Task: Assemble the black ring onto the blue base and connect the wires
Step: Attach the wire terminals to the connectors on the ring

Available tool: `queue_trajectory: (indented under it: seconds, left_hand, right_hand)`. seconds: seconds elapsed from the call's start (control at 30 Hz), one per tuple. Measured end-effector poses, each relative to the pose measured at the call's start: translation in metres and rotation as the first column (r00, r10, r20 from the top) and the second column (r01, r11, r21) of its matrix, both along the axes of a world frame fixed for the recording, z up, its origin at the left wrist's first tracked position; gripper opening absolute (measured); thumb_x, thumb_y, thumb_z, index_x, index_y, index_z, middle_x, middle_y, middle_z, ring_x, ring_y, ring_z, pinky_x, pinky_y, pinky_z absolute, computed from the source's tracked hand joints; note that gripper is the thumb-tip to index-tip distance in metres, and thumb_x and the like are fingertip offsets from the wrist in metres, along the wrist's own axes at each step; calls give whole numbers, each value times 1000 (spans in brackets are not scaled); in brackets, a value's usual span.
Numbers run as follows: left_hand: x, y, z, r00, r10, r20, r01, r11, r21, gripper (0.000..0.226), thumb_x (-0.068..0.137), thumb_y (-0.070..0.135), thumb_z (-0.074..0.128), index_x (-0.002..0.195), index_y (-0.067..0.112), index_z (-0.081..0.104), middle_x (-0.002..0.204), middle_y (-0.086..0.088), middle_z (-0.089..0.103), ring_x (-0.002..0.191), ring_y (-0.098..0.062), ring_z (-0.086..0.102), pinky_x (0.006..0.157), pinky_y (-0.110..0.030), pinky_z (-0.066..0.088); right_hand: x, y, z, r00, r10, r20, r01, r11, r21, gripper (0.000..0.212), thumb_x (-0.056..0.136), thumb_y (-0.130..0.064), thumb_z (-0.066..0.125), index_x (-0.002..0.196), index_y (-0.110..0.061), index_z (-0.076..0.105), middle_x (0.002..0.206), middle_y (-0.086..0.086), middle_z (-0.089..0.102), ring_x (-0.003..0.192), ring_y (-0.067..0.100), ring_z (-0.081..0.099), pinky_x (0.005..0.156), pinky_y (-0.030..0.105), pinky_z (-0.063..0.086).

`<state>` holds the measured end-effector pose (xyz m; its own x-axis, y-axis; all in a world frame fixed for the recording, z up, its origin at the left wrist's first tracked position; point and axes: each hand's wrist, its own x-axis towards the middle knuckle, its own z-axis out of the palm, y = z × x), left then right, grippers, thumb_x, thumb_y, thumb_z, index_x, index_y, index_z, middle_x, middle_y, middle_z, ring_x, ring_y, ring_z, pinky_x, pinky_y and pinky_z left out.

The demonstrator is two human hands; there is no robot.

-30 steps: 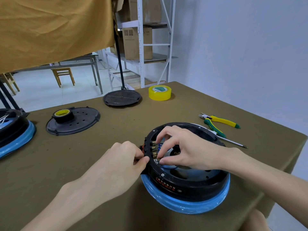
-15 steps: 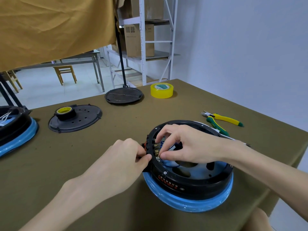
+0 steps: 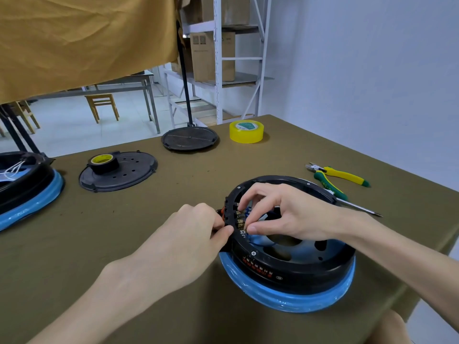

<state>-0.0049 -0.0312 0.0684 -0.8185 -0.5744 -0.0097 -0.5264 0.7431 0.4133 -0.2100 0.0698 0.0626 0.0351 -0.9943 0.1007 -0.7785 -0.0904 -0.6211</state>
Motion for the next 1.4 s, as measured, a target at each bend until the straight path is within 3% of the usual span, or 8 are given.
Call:
queue_trajectory:
  seconds: [0.23,0.33,0.43,0.93,1.0,1.07,1.27,1.4]
  left_hand:
    - [4,-8,-3,996,-84,20,82,995,56,34,103,45,55,80,24,70,55,18,58,49,-4,52,46,-12,38]
    - [6,-12,-3,992,-125,34,121,987,104,31,101,47,56,94,24,75,84,8,76,77,-11,71,75,-34,61]
    - [7,-14,-2,990,-139,30,133,979,156,29,100,48,59,99,25,76,100,1,78,96,-19,74,88,-45,60]
    - [6,-18,-8,991,-134,4,132,981,141,26,99,48,62,102,26,77,96,4,79,92,-17,75,84,-43,61]
    - [6,-19,-9,991,-133,1,131,982,133,27,99,48,61,103,26,77,95,4,79,80,-15,72,78,-34,61]
    - [6,-18,-9,991,-135,12,133,986,104,28,100,49,60,101,26,76,90,4,78,60,-12,60,59,-22,51]
    - [4,-15,-8,991,-133,18,132,988,77,26,100,48,60,99,28,76,81,5,76,64,-13,62,57,-20,47]
    - [5,-15,-9,991,-136,8,135,986,94,28,100,48,59,101,26,76,88,3,77,73,-14,69,73,-30,59]
  right_hand:
    - [-3,3,-10,998,-8,56,9,1000,-19,6,89,-19,82,95,-22,83,121,-9,63,115,7,58,101,31,46]
    - [-5,3,-11,996,-3,84,4,1000,-20,7,89,-16,81,95,-19,84,120,-7,64,110,6,60,100,32,48]
    - [-8,4,-13,993,-9,121,10,1000,-9,9,89,-15,81,96,-19,84,119,-7,65,110,8,62,101,30,47]
    - [-13,0,-15,983,-16,181,17,1000,-1,8,85,-21,85,92,-23,85,114,-11,67,107,12,64,101,47,49]
    - [-14,1,-14,982,-19,189,19,1000,0,8,84,-20,85,93,-21,85,115,-9,68,107,14,64,100,52,48]
    - [-13,1,-15,982,-33,187,34,999,-4,8,84,-20,85,92,-22,85,114,-8,69,106,14,64,99,53,48]
    - [-9,4,-16,989,-47,143,55,997,-51,8,85,-22,85,91,-26,85,113,-11,69,108,11,65,100,38,50]
    - [-8,6,-16,992,-56,110,63,996,-62,8,85,-22,84,91,-26,85,114,-13,68,111,12,64,101,33,49]
